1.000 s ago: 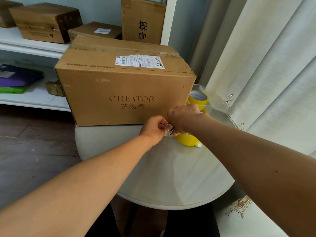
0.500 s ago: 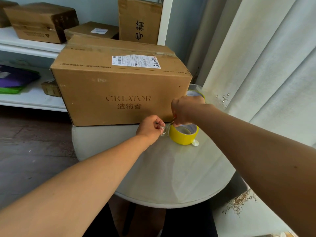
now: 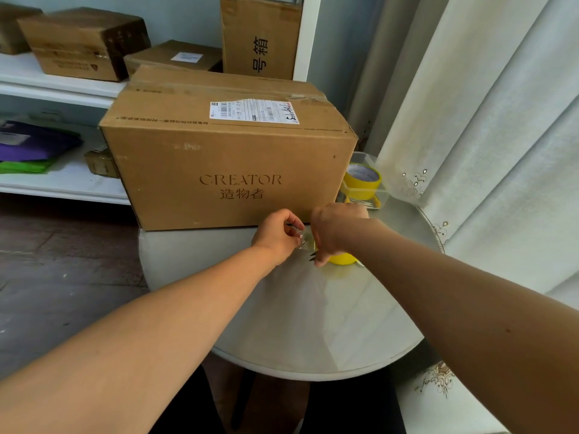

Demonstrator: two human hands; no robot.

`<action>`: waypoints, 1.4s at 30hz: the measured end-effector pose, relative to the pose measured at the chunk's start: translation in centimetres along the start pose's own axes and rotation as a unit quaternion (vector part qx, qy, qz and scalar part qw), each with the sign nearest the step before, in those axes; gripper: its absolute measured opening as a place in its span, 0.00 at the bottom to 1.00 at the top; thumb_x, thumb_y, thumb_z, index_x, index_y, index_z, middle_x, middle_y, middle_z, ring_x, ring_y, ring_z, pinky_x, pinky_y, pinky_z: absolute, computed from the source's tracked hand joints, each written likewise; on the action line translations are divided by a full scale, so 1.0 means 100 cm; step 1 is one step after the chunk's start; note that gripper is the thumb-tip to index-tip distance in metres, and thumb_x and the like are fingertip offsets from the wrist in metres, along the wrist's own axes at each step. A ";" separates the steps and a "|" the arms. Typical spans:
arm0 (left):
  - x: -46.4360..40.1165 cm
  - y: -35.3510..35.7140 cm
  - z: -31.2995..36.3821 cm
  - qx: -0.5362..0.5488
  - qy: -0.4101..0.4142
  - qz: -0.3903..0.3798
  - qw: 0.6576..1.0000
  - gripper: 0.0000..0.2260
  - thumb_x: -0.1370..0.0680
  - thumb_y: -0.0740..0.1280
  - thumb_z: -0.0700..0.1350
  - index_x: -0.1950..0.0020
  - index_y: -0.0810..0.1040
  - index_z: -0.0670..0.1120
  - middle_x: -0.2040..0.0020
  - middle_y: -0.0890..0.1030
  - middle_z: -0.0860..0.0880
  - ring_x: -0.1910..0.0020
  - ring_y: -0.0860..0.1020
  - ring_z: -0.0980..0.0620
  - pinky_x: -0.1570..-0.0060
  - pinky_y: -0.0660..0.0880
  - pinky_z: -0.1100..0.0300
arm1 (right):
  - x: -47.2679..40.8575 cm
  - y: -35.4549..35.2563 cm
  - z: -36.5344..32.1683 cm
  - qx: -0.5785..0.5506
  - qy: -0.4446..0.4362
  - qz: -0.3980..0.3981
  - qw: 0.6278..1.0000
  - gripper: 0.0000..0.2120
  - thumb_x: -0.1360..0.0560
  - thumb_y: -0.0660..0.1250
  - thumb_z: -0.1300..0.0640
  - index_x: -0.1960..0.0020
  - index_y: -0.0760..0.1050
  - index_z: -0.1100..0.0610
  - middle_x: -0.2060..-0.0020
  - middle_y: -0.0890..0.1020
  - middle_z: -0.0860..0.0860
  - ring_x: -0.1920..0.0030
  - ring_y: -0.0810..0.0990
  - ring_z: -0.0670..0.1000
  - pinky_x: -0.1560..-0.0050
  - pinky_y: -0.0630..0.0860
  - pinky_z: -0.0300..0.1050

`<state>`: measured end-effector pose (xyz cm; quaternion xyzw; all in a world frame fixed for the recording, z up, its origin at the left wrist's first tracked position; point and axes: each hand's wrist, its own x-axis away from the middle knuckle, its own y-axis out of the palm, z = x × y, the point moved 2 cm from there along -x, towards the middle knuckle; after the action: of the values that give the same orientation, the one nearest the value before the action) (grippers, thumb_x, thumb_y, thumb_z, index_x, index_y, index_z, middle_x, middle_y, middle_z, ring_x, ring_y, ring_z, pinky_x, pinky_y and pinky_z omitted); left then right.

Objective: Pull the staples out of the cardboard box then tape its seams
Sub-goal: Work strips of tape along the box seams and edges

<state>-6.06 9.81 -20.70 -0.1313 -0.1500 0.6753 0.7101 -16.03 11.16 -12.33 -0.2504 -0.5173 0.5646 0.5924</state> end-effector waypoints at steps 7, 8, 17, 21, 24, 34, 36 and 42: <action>-0.004 -0.004 0.005 -0.024 0.011 0.001 1.000 0.17 0.27 0.62 0.28 0.62 0.71 0.51 0.65 0.74 0.52 0.66 0.72 0.55 0.63 0.71 0.64 | -0.002 0.020 -0.027 0.013 -0.018 0.046 0.999 0.30 0.29 0.72 0.43 0.33 0.68 0.54 0.40 0.78 0.52 0.39 0.77 0.54 0.54 0.66 0.44; -0.004 -0.004 0.005 -0.014 0.005 -0.001 1.000 0.17 0.27 0.61 0.27 0.62 0.71 0.50 0.66 0.73 0.51 0.67 0.71 0.55 0.65 0.69 0.64 | -0.002 0.021 -0.027 0.003 -0.014 0.035 0.999 0.32 0.30 0.72 0.42 0.32 0.67 0.55 0.39 0.78 0.52 0.39 0.77 0.54 0.54 0.66 0.44; 0.003 0.000 0.005 0.032 -0.020 -0.009 0.999 0.14 0.27 0.68 0.30 0.62 0.73 0.49 0.65 0.73 0.49 0.63 0.72 0.53 0.61 0.71 0.64 | -0.015 0.016 0.013 -0.148 0.090 0.071 0.982 0.22 0.24 0.68 0.53 0.33 0.67 0.52 0.38 0.74 0.54 0.37 0.74 0.57 0.51 0.69 0.46; 0.002 0.000 0.004 0.030 -0.019 -0.002 0.999 0.14 0.28 0.68 0.30 0.62 0.73 0.49 0.66 0.74 0.49 0.59 0.74 0.49 0.55 0.72 0.59 | -0.025 0.030 0.008 -0.214 0.067 0.075 0.972 0.21 0.23 0.62 0.61 0.31 0.65 0.53 0.37 0.73 0.57 0.37 0.74 0.60 0.47 0.73 0.49; 0.000 0.000 0.003 0.026 -0.022 0.001 0.999 0.14 0.27 0.68 0.29 0.62 0.73 0.48 0.65 0.74 0.48 0.59 0.74 0.50 0.53 0.73 0.58 | -0.031 0.040 0.007 -0.236 0.073 0.075 0.966 0.17 0.23 0.61 0.60 0.35 0.70 0.53 0.39 0.76 0.56 0.40 0.76 0.59 0.49 0.73 0.47; -0.006 0.003 0.004 0.073 -0.060 0.051 0.994 0.14 0.26 0.66 0.29 0.62 0.72 0.48 0.64 0.73 0.51 0.62 0.71 0.54 0.63 0.69 0.67 | -0.033 0.050 0.019 -0.274 0.091 0.110 0.951 0.13 0.23 0.63 0.54 0.40 0.75 0.56 0.43 0.78 0.57 0.44 0.77 0.60 0.54 0.72 0.46; -0.010 -0.003 0.002 0.087 -0.076 0.063 0.991 0.14 0.26 0.67 0.29 0.62 0.72 0.48 0.61 0.75 0.49 0.59 0.72 0.52 0.63 0.69 0.67 | -0.030 0.053 0.027 -0.272 0.091 0.103 0.952 0.12 0.24 0.64 0.55 0.42 0.77 0.55 0.44 0.78 0.57 0.44 0.78 0.60 0.51 0.75 0.47; -0.008 -0.001 0.007 0.054 -0.051 -0.002 0.997 0.15 0.26 0.65 0.28 0.63 0.71 0.47 0.64 0.73 0.51 0.64 0.71 0.57 0.69 0.69 0.75 | -0.020 0.055 0.043 -0.270 0.078 0.086 0.956 0.06 0.26 0.67 0.56 0.49 0.78 0.49 0.46 0.79 0.53 0.46 0.78 0.57 0.55 0.73 0.44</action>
<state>-6.28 9.04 -20.03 -0.0579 -0.1499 0.6867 0.7089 -21.79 9.37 -16.42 -0.4874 -0.5792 0.4319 0.4903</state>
